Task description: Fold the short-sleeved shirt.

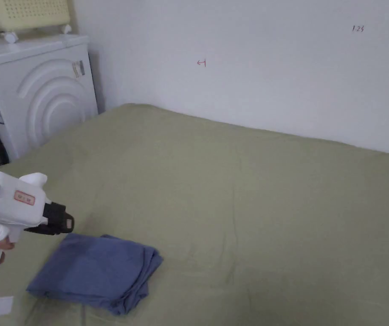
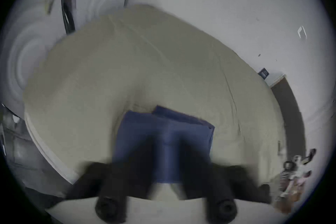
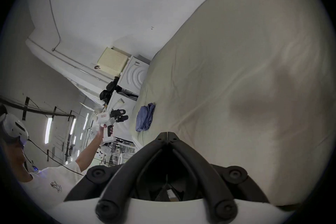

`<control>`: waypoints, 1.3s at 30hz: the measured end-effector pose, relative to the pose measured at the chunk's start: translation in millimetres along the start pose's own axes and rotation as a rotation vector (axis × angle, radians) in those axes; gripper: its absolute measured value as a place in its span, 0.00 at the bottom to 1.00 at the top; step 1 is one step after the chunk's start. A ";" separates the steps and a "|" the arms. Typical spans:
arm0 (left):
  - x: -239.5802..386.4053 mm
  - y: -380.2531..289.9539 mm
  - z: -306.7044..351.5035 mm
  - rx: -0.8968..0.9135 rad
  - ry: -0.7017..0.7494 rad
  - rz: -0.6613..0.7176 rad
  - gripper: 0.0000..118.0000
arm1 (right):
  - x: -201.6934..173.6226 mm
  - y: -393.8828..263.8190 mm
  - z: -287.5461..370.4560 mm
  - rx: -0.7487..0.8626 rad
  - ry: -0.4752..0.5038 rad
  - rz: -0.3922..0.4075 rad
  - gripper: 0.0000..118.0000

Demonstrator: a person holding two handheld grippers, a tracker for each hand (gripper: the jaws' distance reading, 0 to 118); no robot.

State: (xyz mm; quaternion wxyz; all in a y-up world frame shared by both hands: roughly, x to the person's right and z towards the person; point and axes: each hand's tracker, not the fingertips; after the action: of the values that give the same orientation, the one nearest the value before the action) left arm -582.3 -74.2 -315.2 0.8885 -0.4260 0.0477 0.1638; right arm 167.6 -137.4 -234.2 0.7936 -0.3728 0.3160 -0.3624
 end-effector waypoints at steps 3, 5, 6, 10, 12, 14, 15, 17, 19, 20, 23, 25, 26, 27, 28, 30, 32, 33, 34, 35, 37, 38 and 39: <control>59.4 -26.5 5.8 0.016 -0.054 -0.019 0.00 | -21.6 4.0 16.5 0.072 -0.069 0.090 0.00; 96.8 -41.2 19.8 0.065 -0.084 -0.050 0.00 | -29.1 5.4 28.1 0.137 -0.107 0.143 0.00; 124.4 -51.2 25.7 0.089 -0.097 -0.107 0.00 | -39.0 6.7 33.3 0.178 -0.169 0.186 0.00; 224.7 -100.2 58.7 0.342 -0.131 -0.208 0.00 | -103.2 3.8 32.6 0.320 -0.518 0.492 0.00; 262.3 -117.8 66.7 0.463 -0.129 -0.241 0.00 | -120.6 0.5 29.4 0.404 -0.650 0.585 0.00; 297.3 -133.5 79.0 0.556 -0.171 -0.260 0.00 | -130.7 -2.8 25.3 0.515 -0.766 0.675 0.00; 314.1 -138.7 84.2 0.590 -0.167 -0.267 0.00 | -139.9 -5.2 24.9 0.561 -0.797 0.735 0.00; 346.6 -142.9 94.4 0.630 -0.096 -0.309 0.00 | -153.5 -6.9 22.4 0.618 -0.819 0.808 0.00; 364.1 -146.0 99.8 0.639 -0.131 -0.332 0.00 | -168.1 -7.6 21.3 0.645 -0.830 0.841 0.00; 377.2 -149.1 107.8 0.637 -0.163 -0.367 0.00 | -173.0 -8.2 22.1 0.647 -0.809 0.842 0.00; 386.3 -157.3 116.6 0.674 -0.145 -0.423 0.00 | -186.8 -10.1 22.9 0.680 -0.777 0.848 0.00; 392.3 -163.3 123.0 0.677 -0.150 -0.429 0.00 | -191.2 -10.1 23.8 0.698 -0.761 0.850 0.00; 392.3 -163.4 122.1 0.669 -0.153 -0.433 0.00 | -191.4 -9.5 23.9 0.701 -0.752 0.851 0.00; 392.6 -163.3 119.9 0.650 -0.152 -0.442 0.00 | -189.8 -7.7 23.0 0.700 -0.749 0.854 0.00; 397.3 -164.8 120.0 0.647 -0.141 -0.447 0.00 | -187.9 -5.5 22.0 0.692 -0.746 0.855 0.00; 393.5 -166.4 120.8 0.646 -0.147 -0.442 0.00 | -185.6 -5.3 22.0 0.680 -0.763 0.848 0.00; 395.5 -169.0 124.3 0.663 -0.140 -0.449 0.00 | -182.9 -6.5 26.2 0.690 -0.756 0.829 0.00; 394.9 -169.3 125.9 0.676 -0.131 -0.461 0.00 | -183.8 -6.5 28.4 0.693 -0.754 0.815 0.00; 393.8 -169.2 127.0 0.689 -0.122 -0.464 0.00 | -183.2 -5.9 30.3 0.695 -0.752 0.808 0.00; 392.5 -168.0 128.0 0.693 -0.122 -0.468 0.00 | -182.9 -5.5 31.4 0.698 -0.754 0.804 0.00; 390.9 -164.2 132.3 0.686 -0.132 -0.446 0.00 | -183.9 -5.2 34.1 0.703 -0.759 0.802 0.00; 388.5 -163.5 133.3 0.687 -0.145 -0.437 0.00 | -184.1 -5.4 34.5 0.706 -0.763 0.804 0.00; 387.8 -163.4 134.0 0.692 -0.137 -0.431 0.00 | -184.2 -5.7 35.5 0.711 -0.767 0.808 0.00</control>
State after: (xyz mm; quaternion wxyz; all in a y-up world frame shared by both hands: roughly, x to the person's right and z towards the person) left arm -170.2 31.1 -196.3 0.9944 -0.0905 -0.0494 -0.0238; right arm 94.0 22.3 -168.3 0.9982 -0.0429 -0.0129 0.0402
